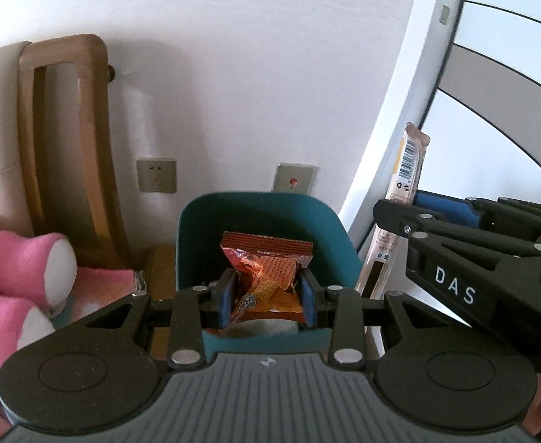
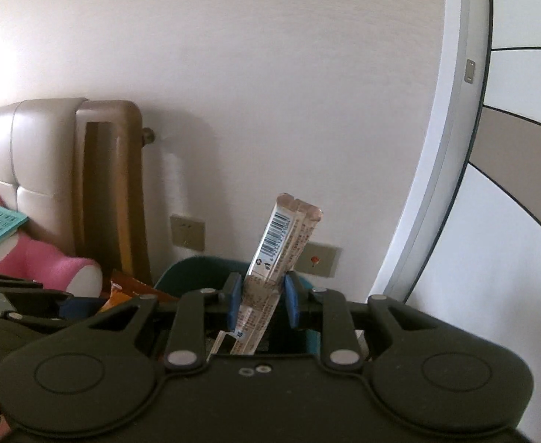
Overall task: Collect trash
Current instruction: 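Lift both wrappers out of the cubby up over the teal wastebasket, then open both tools to drop the wrappers into the wastebasket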
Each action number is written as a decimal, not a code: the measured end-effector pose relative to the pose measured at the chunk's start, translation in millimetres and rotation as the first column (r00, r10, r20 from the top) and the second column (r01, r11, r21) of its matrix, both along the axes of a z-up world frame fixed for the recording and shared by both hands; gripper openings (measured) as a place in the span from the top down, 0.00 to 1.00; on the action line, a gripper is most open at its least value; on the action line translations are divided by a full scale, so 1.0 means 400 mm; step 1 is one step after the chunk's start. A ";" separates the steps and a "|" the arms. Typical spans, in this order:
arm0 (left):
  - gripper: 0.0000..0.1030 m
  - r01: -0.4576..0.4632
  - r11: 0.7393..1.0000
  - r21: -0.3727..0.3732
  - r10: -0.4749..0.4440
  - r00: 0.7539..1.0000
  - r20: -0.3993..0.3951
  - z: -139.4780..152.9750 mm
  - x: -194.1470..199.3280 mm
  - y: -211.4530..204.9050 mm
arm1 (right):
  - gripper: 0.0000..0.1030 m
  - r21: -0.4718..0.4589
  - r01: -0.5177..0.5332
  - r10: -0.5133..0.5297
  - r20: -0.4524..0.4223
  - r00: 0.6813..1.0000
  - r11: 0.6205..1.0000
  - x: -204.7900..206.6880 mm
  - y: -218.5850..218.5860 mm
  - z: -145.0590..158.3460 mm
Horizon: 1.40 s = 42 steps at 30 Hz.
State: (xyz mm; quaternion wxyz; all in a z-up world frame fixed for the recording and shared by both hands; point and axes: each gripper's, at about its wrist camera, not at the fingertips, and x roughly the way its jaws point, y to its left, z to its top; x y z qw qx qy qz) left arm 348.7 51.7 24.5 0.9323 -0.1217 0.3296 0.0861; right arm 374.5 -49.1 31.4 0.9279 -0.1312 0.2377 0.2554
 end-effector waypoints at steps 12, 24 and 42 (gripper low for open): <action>0.66 0.020 0.997 0.080 -0.015 0.998 -0.054 -0.073 0.165 -0.001 | 0.78 -0.025 -0.009 0.007 -0.053 0.999 1.000 0.167 0.040 -0.081; 0.66 0.037 0.999 0.024 -0.032 0.984 -0.177 -0.206 0.255 -0.004 | 0.78 -0.090 -0.039 0.018 -0.222 0.975 0.995 0.235 0.044 -0.212; 0.64 0.036 0.999 -0.024 -0.041 0.955 -0.293 -0.334 0.276 0.009 | 0.74 -0.099 -0.040 0.009 -0.292 0.956 0.994 0.248 0.029 -0.280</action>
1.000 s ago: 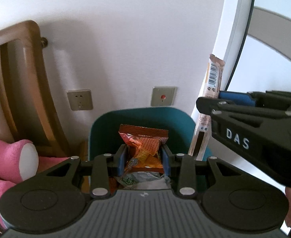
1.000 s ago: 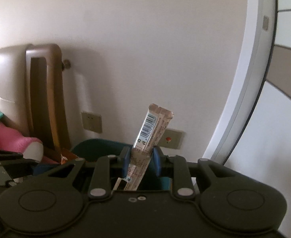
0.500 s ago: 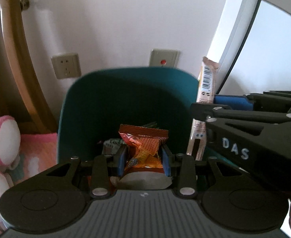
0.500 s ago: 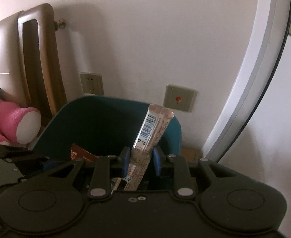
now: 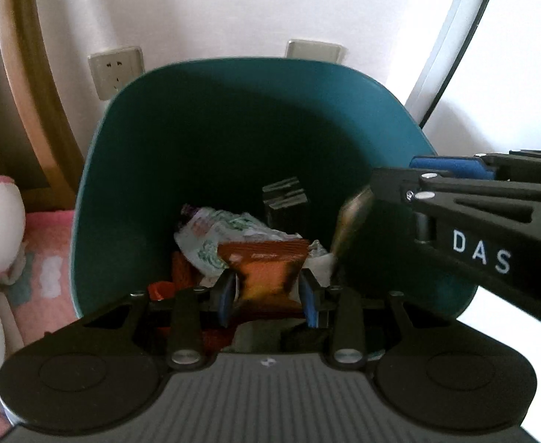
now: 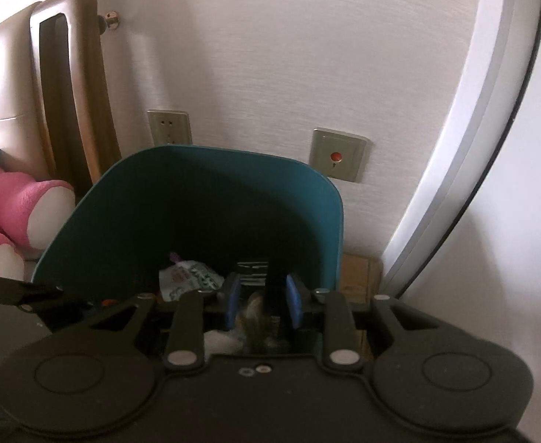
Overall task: Collect trash
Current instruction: 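Open both tools to drop the wrappers into the wastebasket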
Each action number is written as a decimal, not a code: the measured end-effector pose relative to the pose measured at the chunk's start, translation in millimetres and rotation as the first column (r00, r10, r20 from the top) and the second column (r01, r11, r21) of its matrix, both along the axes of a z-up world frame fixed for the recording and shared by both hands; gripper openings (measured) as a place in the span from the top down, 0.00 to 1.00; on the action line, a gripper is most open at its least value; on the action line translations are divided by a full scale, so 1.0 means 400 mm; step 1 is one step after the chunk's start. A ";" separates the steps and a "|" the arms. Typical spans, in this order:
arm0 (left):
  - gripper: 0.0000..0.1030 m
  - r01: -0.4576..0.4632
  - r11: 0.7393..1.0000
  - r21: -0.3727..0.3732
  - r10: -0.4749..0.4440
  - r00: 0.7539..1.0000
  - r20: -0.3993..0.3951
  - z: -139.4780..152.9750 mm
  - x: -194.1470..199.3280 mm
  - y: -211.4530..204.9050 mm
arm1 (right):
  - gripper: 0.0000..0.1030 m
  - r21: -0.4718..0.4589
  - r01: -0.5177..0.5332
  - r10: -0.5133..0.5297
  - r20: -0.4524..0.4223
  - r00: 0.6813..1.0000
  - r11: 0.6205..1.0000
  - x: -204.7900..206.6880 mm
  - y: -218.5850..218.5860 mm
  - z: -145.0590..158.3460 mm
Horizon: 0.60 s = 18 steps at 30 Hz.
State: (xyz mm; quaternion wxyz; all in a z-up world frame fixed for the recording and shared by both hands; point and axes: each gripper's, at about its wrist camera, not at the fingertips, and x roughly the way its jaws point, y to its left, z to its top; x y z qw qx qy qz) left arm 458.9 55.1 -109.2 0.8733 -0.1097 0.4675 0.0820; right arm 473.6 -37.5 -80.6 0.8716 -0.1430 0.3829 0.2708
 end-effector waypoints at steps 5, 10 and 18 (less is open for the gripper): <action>0.46 -0.002 1.000 -0.008 0.002 1.000 0.022 0.015 -0.012 -0.007 | 0.71 0.023 0.019 -0.019 0.000 1.000 1.000 -0.009 -0.021 0.016; 0.43 0.001 1.000 -0.004 -0.001 0.999 0.052 0.054 -0.046 -0.026 | 0.66 0.058 0.035 -0.036 0.013 0.999 0.998 -0.028 -0.046 0.052; 0.42 -0.002 1.000 0.009 0.001 0.993 0.119 0.147 -0.120 -0.031 | 0.60 0.110 0.032 -0.039 0.060 0.997 0.993 -0.095 -0.087 0.143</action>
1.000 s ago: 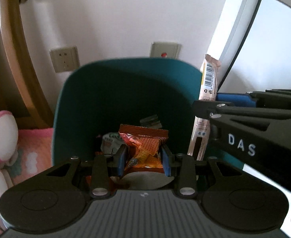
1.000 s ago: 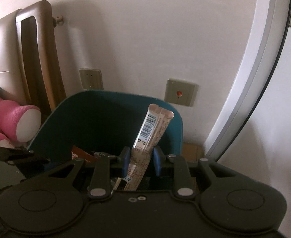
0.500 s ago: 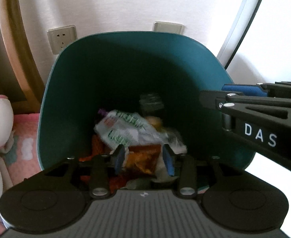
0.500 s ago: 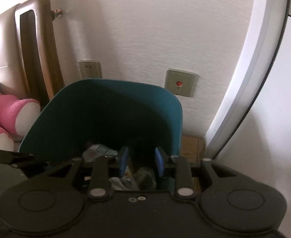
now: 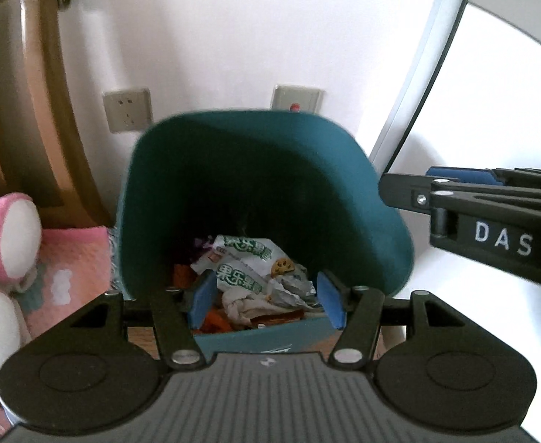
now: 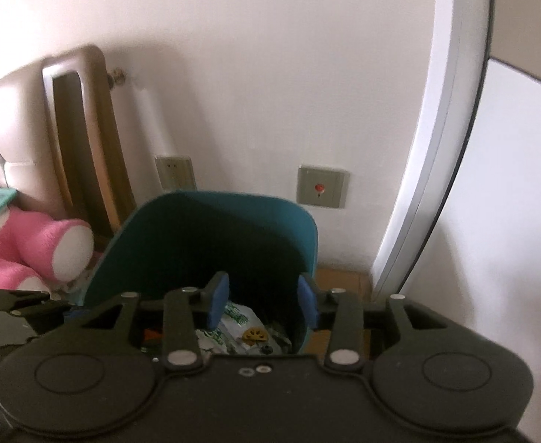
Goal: Collect trash
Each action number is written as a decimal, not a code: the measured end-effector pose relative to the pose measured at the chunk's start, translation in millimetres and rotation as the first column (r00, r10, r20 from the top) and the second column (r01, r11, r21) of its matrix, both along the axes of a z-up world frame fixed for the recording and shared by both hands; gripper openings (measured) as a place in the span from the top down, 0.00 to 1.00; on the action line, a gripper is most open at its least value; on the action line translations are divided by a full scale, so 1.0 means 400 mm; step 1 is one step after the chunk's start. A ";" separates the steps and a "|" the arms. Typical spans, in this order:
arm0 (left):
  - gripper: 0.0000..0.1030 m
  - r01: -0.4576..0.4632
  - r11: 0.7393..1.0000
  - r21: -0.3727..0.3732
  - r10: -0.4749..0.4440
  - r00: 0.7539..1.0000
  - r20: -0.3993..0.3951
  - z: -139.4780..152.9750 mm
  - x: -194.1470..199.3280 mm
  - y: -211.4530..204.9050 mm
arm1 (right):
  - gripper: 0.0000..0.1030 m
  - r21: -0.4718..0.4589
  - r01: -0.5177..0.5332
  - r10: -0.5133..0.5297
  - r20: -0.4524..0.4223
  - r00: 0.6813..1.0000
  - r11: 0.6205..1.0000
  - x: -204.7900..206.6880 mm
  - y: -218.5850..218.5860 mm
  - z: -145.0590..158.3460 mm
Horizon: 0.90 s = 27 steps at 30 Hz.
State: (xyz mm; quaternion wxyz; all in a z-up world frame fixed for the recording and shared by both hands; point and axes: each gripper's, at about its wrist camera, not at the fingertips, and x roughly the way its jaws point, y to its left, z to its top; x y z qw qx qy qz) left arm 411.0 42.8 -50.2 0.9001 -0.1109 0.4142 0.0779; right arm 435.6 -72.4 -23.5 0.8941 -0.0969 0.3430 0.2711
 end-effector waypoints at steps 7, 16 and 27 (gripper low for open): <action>0.35 -0.002 0.999 0.039 -0.001 0.997 0.072 0.105 -0.098 -0.004 | 0.54 0.046 -0.002 0.000 0.042 0.999 0.999 -0.081 -0.041 0.086; 0.31 -0.023 0.998 0.060 0.013 0.987 0.163 0.232 -0.231 -0.007 | 0.44 0.107 -0.023 0.014 0.083 0.996 0.994 -0.217 -0.089 0.175; 0.22 -0.054 0.997 0.047 0.041 0.968 0.247 0.354 -0.409 -0.026 | 0.24 0.127 -0.115 0.091 0.177 0.980 0.985 -0.396 -0.126 0.281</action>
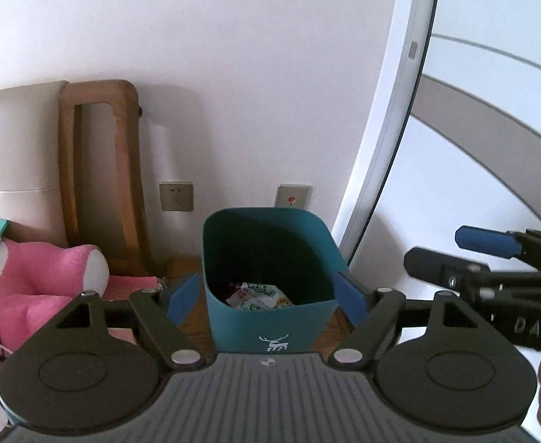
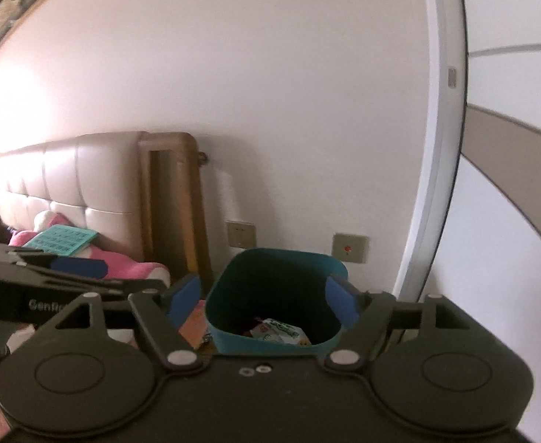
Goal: Collect trash
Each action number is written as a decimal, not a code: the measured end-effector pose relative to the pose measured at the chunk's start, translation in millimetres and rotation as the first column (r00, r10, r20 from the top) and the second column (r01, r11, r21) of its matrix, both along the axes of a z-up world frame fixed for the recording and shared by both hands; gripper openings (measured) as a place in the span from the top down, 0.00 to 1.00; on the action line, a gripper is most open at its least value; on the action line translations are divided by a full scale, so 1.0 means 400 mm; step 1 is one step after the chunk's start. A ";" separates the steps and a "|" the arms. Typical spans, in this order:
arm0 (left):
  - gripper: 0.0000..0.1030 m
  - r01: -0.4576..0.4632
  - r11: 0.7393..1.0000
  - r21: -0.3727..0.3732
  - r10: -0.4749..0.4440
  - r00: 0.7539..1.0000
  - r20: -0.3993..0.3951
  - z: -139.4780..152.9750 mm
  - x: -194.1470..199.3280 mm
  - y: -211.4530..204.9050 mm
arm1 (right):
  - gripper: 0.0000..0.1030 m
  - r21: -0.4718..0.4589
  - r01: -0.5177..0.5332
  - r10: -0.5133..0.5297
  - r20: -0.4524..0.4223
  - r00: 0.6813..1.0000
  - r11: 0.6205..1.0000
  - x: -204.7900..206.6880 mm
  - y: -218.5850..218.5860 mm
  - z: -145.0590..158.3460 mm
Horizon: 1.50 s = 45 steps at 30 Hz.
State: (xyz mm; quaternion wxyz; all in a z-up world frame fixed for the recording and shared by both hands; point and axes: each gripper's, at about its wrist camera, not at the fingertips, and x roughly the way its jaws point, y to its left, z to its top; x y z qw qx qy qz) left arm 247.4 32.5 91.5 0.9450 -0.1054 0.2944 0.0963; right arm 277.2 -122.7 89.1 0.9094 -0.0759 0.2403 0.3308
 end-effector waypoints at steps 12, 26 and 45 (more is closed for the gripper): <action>0.22 -0.053 0.999 -0.001 0.053 0.999 0.012 0.048 -0.149 -0.015 | 0.04 0.051 -0.045 0.044 0.022 0.999 0.998 -0.141 -0.046 0.057; 0.22 -0.080 0.997 0.020 0.079 0.996 0.049 0.090 -0.245 -0.046 | 0.01 0.080 -0.055 0.052 0.040 0.998 0.995 -0.202 -0.087 0.093; 0.01 -0.099 0.994 0.048 0.095 0.992 0.086 0.120 -0.323 -0.073 | 0.01 0.082 -0.085 0.081 0.048 0.996 0.993 -0.247 -0.088 0.099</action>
